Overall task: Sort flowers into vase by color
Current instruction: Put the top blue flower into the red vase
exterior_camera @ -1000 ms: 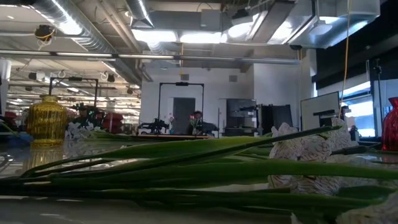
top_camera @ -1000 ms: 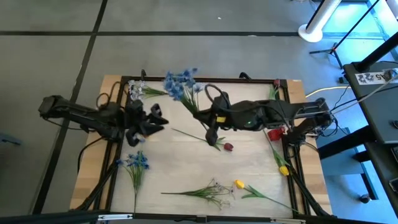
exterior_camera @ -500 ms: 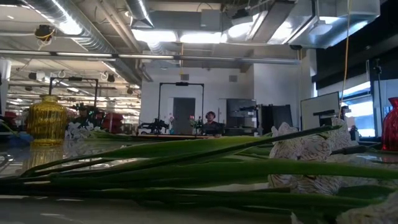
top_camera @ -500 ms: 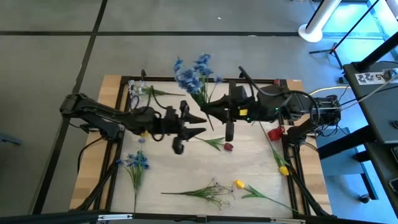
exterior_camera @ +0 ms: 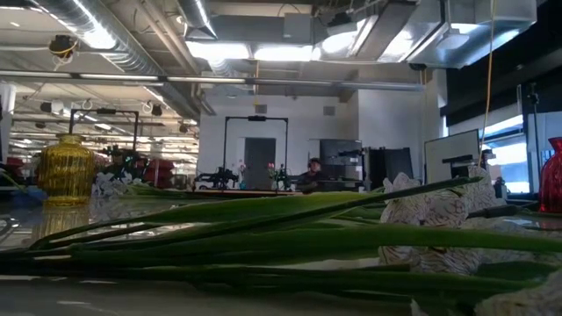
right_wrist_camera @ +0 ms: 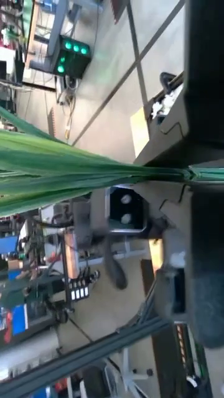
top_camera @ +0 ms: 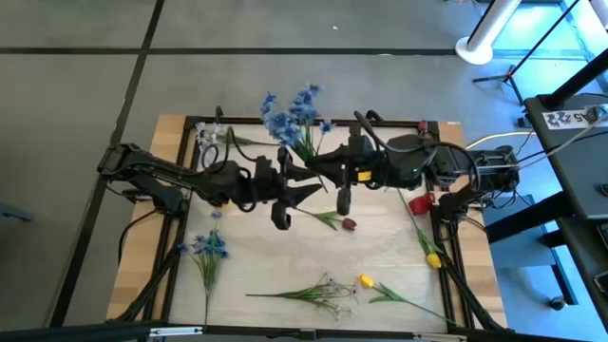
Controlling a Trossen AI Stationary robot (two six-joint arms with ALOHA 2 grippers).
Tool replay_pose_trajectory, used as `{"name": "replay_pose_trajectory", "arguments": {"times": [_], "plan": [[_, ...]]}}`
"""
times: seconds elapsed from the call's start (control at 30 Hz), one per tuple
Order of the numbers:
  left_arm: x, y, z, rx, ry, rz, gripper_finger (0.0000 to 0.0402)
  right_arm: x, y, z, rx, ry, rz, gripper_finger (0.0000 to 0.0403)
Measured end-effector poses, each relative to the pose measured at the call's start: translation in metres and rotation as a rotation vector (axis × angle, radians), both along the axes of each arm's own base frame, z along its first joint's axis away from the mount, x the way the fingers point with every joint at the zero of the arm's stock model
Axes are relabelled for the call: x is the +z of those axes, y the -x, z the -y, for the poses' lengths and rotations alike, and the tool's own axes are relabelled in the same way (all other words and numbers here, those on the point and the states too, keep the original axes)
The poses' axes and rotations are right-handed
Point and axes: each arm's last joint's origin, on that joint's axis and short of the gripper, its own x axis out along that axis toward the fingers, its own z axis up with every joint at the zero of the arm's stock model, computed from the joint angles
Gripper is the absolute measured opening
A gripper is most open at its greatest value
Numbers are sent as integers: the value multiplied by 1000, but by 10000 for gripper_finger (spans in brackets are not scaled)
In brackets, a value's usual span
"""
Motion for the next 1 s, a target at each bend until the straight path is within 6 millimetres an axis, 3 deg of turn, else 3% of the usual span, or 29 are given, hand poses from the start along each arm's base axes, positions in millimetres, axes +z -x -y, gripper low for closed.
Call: {"name": "replay_pose_trajectory", "arguments": {"times": [0.23, 0.33, 0.43, 0.5, 0.8, 1.0], "plan": [[0, 0, 1, -20, 38, 6, 133, -11, -9, -2, 6, -5, 9, 26], [0, 1, 4, -41, 73, 4, 95, -15, -10, -3, 11, -25, -11, 26], [-2, 1, 9, -27, 81, -20, 31, -16, -9, -4, 42, -56, -31, 36], [-5, 0, 11, -17, 84, -57, 15, -18, -9, -5, 60, -78, -45, 57], [-25, 0, 28, -10, 47, -261, 18, -18, -9, -5, 87, -141, -45, 197], [-30, 2, 36, 58, 48, -314, 18, -20, -9, -5, 91, -167, -63, 212]]}}
